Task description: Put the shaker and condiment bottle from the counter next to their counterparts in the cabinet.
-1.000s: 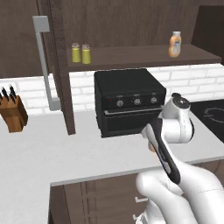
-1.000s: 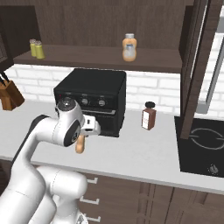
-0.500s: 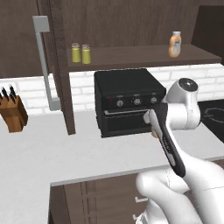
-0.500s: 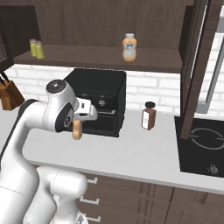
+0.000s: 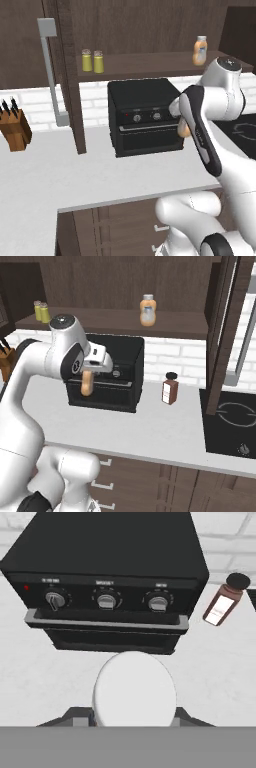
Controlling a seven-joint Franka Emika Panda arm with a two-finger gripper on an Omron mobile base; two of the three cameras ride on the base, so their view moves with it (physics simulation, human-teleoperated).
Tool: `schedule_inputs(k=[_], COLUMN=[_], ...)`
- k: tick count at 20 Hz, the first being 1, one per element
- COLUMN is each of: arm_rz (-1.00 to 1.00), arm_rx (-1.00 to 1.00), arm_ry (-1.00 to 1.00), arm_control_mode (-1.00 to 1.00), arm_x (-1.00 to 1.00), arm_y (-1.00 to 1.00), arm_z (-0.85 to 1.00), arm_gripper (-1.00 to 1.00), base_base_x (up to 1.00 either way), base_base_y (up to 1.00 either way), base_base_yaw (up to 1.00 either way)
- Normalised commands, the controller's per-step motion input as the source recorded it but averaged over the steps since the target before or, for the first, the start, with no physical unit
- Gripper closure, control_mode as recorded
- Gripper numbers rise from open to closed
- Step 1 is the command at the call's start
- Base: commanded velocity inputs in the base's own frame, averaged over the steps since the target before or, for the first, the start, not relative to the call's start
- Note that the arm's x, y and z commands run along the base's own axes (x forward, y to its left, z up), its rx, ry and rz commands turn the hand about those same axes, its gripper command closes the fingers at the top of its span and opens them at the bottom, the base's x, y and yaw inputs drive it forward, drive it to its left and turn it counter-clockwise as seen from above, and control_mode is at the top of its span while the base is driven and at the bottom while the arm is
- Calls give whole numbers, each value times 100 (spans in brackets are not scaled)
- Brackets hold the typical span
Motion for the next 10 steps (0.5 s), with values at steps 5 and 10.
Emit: schedule_inputs(k=[5, 10], arm_rz=[-3, -6], arm_rx=[1, 0], arm_ry=[-8, -24], arm_control_mode=[-100, -100], arm_x=[-22, -46], arm_y=[-12, -7], arm_z=[37, 9], arm_gripper=[100, 100], base_base_x=[0, 0], base_base_y=[0, 0], base_base_yaw=[0, 0])
